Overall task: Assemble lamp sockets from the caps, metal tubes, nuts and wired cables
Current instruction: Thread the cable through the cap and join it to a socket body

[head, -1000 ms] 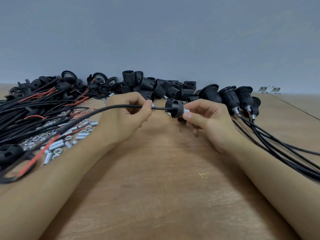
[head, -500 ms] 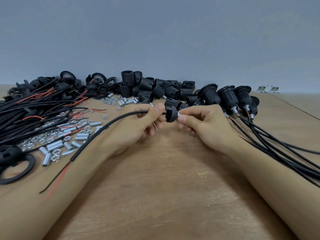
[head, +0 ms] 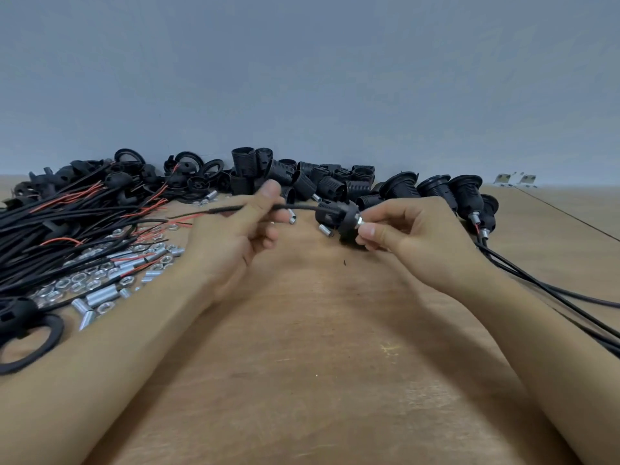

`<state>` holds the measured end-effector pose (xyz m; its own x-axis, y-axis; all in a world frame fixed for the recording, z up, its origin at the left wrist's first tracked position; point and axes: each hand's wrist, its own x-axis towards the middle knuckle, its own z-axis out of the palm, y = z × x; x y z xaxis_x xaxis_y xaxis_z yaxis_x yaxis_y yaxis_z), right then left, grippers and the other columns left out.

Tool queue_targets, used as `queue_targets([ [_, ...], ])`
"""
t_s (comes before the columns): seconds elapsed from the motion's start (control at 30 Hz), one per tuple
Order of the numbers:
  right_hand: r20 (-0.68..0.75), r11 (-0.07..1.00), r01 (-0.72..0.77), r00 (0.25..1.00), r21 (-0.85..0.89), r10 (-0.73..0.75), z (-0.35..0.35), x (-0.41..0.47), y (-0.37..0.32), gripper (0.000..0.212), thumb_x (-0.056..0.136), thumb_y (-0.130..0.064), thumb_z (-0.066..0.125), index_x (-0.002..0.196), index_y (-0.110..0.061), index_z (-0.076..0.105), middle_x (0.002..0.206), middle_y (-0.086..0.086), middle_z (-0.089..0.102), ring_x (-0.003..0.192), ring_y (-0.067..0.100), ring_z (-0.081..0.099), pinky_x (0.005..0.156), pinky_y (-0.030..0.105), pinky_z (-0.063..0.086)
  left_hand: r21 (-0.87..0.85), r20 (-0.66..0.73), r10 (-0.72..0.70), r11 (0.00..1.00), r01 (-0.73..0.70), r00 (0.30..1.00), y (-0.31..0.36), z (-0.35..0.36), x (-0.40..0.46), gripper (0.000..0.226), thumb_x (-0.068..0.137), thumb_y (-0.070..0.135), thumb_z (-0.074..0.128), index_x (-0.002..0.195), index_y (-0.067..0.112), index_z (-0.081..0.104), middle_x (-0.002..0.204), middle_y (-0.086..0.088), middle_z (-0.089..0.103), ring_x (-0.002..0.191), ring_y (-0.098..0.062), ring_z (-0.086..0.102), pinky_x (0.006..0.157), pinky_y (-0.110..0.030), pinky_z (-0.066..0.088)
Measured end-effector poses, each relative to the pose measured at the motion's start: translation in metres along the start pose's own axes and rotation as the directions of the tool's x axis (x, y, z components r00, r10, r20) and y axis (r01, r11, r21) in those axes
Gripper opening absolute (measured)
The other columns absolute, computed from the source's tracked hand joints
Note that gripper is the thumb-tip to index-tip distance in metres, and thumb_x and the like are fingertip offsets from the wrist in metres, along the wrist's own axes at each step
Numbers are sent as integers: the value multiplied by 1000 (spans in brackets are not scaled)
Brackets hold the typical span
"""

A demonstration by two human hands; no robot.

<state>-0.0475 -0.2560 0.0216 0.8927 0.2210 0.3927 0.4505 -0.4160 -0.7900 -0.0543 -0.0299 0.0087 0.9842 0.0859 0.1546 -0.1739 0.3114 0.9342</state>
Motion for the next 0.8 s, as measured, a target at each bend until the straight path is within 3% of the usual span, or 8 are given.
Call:
queue_targets([
  [0.1,30,990,112,993,-87,-110,5,-3,-7,24,88,1,67,101,-18,71,84,-3,71,71,18,68,72,25,55,78,194,-96,994,82,976,-7,6,-8,28,70,34,71,82,11,79,79,-7,75,53,-8,59,51,-16,49],
  [0.17,149,945,216,972,-247,-183,8,-8,-8,49,84,8,63,122,-23,63,101,-11,66,73,12,63,68,13,46,125,288,-167,983,136,943,-15,10,-13,35,69,33,71,92,8,78,88,-10,76,58,-11,62,53,-18,50],
  [0.23,284,927,303,930,-223,-235,10,-13,-12,68,78,4,57,136,-32,52,117,-11,61,91,6,60,76,9,42,181,335,-234,967,181,913,-20,12,-15,43,68,36,72,98,6,77,90,-9,75,61,-12,63,57,-19,51],
  [0.33,339,931,344,897,-126,-285,19,-16,-12,46,89,-18,63,121,-50,55,110,-14,67,105,4,60,86,19,47,199,356,-253,961,191,900,-17,10,-14,39,64,41,76,91,12,80,83,-8,73,63,-11,63,59,-19,52],
  [0.43,216,927,272,951,-257,-220,20,-9,-5,10,93,-27,65,101,-31,70,89,-7,71,84,11,65,78,36,50,202,301,-223,965,167,927,-14,8,-12,37,62,39,86,88,13,81,83,-10,73,59,-11,62,56,-19,51],
  [0.6,161,911,137,984,-389,-79,16,-6,6,11,94,-21,63,88,-25,71,76,-11,68,68,3,58,62,18,40,55,129,-66,997,59,989,-14,1,-1,20,58,26,81,72,11,79,71,-9,72,55,-10,64,52,-18,52],
  [0.7,203,942,209,966,-262,-158,29,-10,5,16,92,-19,68,107,-25,69,87,-9,70,74,4,62,68,14,46,214,240,-129,974,77,962,-17,1,-7,23,58,29,81,75,14,80,73,-9,74,57,-11,66,52,-18,52],
  [0.8,162,982,187,970,-9,-183,39,-9,0,25,91,-14,68,94,-39,65,79,-4,72,60,2,61,58,13,46,293,268,-136,955,53,954,-20,4,-10,18,66,29,77,78,16,81,77,-10,75,57,-12,67,51,-18,52],
])
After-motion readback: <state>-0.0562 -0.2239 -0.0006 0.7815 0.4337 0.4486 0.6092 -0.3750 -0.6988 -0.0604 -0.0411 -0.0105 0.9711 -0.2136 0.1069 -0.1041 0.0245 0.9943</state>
